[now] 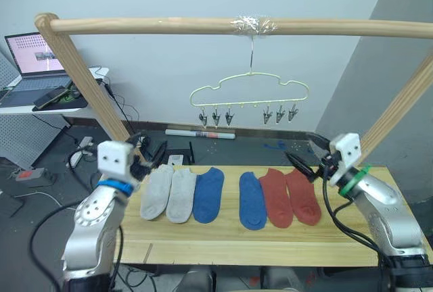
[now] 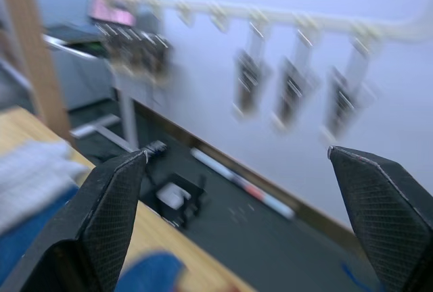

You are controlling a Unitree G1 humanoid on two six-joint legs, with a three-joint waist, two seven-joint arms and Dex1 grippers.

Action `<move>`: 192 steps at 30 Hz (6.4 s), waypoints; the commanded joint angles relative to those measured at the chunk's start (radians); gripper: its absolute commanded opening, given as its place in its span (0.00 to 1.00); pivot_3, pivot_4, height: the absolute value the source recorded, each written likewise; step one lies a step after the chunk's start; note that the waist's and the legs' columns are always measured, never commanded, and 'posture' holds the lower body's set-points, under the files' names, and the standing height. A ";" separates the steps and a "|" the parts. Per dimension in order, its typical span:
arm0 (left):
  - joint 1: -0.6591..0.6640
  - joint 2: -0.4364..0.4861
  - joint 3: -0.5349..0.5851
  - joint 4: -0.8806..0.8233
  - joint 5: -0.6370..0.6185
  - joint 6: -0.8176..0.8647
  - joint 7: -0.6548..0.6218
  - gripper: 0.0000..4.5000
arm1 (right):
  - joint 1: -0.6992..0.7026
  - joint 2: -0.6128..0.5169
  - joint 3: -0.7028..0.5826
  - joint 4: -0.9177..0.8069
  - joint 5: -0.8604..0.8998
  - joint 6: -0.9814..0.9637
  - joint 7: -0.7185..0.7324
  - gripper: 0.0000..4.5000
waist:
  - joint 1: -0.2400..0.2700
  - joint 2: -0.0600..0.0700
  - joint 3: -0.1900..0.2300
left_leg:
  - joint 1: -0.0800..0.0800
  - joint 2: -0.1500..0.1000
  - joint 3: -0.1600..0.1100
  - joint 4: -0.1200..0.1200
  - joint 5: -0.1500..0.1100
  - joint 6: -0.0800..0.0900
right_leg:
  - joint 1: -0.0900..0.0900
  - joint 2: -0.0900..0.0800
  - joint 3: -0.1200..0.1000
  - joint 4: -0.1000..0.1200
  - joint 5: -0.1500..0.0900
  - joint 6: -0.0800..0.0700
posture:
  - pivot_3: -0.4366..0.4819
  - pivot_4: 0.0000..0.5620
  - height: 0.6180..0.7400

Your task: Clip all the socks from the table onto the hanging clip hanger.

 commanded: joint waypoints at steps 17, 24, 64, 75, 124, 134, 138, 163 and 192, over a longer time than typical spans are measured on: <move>-0.222 -0.179 -0.122 0.272 0.139 -0.150 0.042 0.54 | -0.171 0.046 0.111 -0.163 0.073 0.157 0.035 1.00 | -0.006 -0.006 0.016 | -0.011 0.000 0.001 0.002 -0.001 -0.001 | -0.012 0.001 0.000 0.001 0.000 0.001 | 0.30 0.22 1.00; -0.277 -0.212 -0.125 0.370 0.164 -0.228 0.045 0.54 | -0.171 0.046 0.112 -0.197 0.075 0.177 0.035 1.00 | -0.020 -0.007 0.019 | -0.012 0.000 0.001 0.002 -0.001 -0.001 | -0.012 0.001 0.000 0.000 0.000 0.001 | 0.27 0.24 1.00; -0.280 -0.186 -0.083 0.363 0.165 -0.228 0.069 0.54 | -0.163 0.069 0.088 -0.286 0.131 0.286 -0.043 1.00 | -0.056 -0.008 0.056 | -0.013 0.000 0.001 0.002 -0.001 -0.001 | -0.013 0.001 0.000 0.002 0.000 0.002 | 0.24 0.33 1.00; -0.340 -0.198 -0.079 0.443 0.169 -0.268 0.068 0.54 | -0.163 0.065 0.086 -0.292 0.129 0.290 -0.048 1.00 | -0.056 -0.010 0.065 | -0.013 0.000 0.001 0.002 -0.001 -0.001 | -0.013 0.001 0.000 0.001 0.000 0.002 | 0.22 0.33 1.00; -0.398 0.004 -0.070 0.363 0.128 -0.002 -0.065 0.03 | -0.037 -0.024 0.174 0.407 -0.300 0.083 -0.168 1.00 | -0.058 -0.011 0.073 | -0.012 0.001 0.003 0.002 -0.001 0.000 | -0.014 0.001 0.001 0.004 0.001 0.002 | 0.34 0.33 1.00; -0.356 0.001 -0.079 0.304 0.129 0.039 -0.065 0.03 | -0.214 0.074 0.144 0.853 -0.367 -0.067 -0.188 1.00 | -0.055 -0.010 0.073 | -0.011 0.001 0.004 0.003 0.000 -0.001 | -0.014 0.002 0.003 0.003 0.004 -0.004 | 0.37 0.30 1.00; -0.354 0.002 -0.076 0.294 0.124 0.053 -0.065 0.03 | -0.199 0.084 0.153 0.906 -0.381 -0.041 -0.163 1.00 | -0.054 -0.011 0.073 | -0.011 0.001 0.004 0.003 0.000 -0.001 | -0.013 0.002 0.003 0.003 0.004 -0.004 | 0.37 0.30 1.00; -0.449 -0.108 0.243 0.319 -0.441 0.594 0.055 0.03 | 0.080 -0.039 0.140 0.052 -0.285 0.172 0.007 0.01 | -0.053 -0.012 0.065 | -0.011 0.002 0.005 0.005 0.000 -0.001 | -0.014 0.002 0.005 0.005 0.003 0.003 | 0.36 0.27 1.00; -0.441 -0.124 0.290 0.258 -0.797 0.779 0.231 0.03 | -0.260 0.328 0.391 -0.031 -0.288 0.314 -0.146 0.01 | -0.032 -0.013 0.066 | -0.011 0.014 0.007 0.006 0.001 -0.005 | -0.016 0.015 0.007 0.003 0.010 -0.007 | 0.38 0.27 1.00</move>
